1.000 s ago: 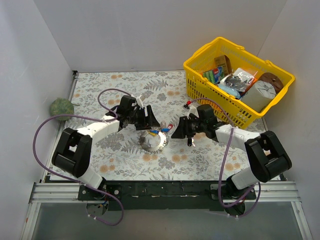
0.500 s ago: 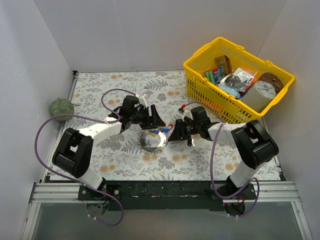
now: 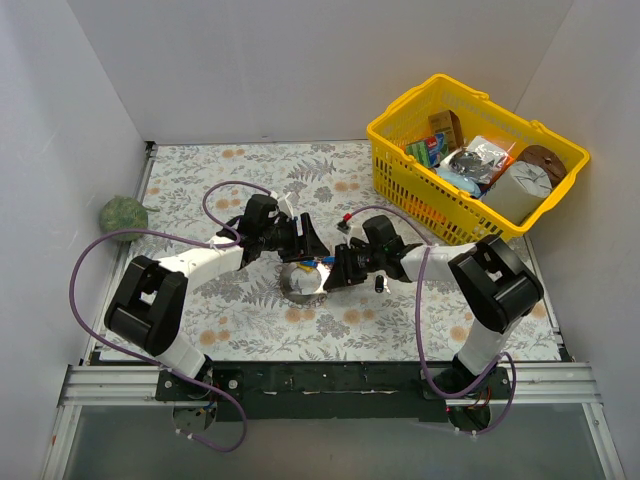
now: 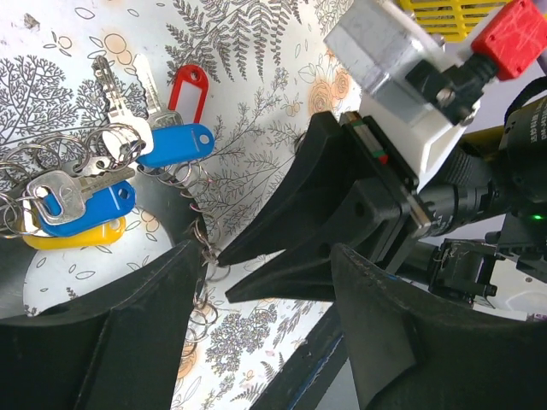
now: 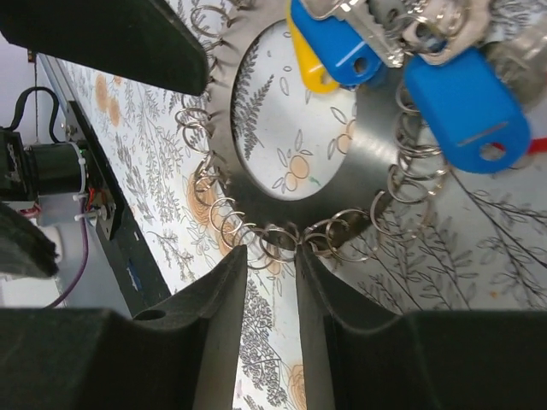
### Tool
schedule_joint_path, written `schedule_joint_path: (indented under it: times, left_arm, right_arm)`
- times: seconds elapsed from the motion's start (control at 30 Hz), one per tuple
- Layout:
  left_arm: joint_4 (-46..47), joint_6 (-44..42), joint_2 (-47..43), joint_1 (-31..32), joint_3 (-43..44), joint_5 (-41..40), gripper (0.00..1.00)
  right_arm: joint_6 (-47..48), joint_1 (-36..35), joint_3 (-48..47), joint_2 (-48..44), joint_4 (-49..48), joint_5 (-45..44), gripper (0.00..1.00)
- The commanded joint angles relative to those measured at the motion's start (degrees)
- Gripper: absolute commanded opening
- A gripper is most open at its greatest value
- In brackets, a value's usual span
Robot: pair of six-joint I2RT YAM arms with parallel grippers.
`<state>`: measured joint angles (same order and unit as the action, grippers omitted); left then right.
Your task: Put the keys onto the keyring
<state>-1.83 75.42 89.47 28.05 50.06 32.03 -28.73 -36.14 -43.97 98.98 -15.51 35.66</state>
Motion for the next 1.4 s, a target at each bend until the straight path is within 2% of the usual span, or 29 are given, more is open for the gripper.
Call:
schedule_joint_path:
  times: [0.0, 0.13, 0.27, 0.5, 0.7, 0.93, 1.0, 1.1, 1.13, 1.23, 1.3, 1.37]
  left_arm:
    - [0.51, -0.53, -1.93, 0.16, -0.49, 0.31, 0.62]
    - [0.42, -0.8, -2.2, 0.16, -0.58, 0.05, 0.62]
    - [0.24, -1.06, -2.63, 0.16, -0.93, -0.3, 0.62]
    - [-0.11, -1.41, -3.34, 0.16, -1.99, -0.83, 0.62]
    - [-0.02, -1.41, -3.07, 0.16, -2.16, -1.01, 0.59]
    - [-0.28, -1.76, -2.64, 0.16, -2.25, -1.01, 0.58]
    - [-0.37, -1.85, -2.63, 0.16, -2.34, -1.01, 0.58]
    - [-0.37, -1.85, -2.72, 0.16, -2.6, -1.09, 0.58]
    - [-0.55, -1.85, -2.81, 0.16, -2.69, -1.35, 0.58]
    - [-2.04, -2.03, -3.07, 0.16, -3.04, -3.28, 0.55]
    - [-5.02, -2.38, -2.99, 0.16, -3.3, -6.09, 0.52]
    - [-7.82, -2.47, -2.2, 0.16, -4.0, -7.5, 0.43]
  right_arm:
    - [0.08, -1.56, -2.7, 1.13, -0.31, 1.78, 0.37]
    - [-0.18, -1.83, -3.06, -0.44, -0.75, 2.66, 0.37]
    - [0.87, -1.39, -4.9, -4.31, 1.62, -1.2, 0.37]
    - [1.57, 3.7, -4.81, -10.29, 3.11, -4.11, 0.38]
    - [3.77, 5.55, -5.17, -8.55, 8.12, -5.6, 0.37]
    - [3.68, 5.55, -5.95, -4.24, 9.27, -6.3, 0.32]
    - [3.68, 5.55, -6.04, -3.01, 9.53, -6.74, 0.29]
    - [4.82, 5.55, -6.83, -1.43, 11.54, -8.41, 0.17]
    - [5.17, 5.55, -7.01, -1.07, 12.25, -9.37, 0.1]
    - [6.23, 5.56, -7.8, 0.51, 14.01, -9.65, 0.01]
    - [6.58, 5.55, -7.89, 0.86, 14.36, -9.3, 0.01]
    - [6.67, 5.21, -7.8, 0.95, 14.45, -9.38, 0.01]
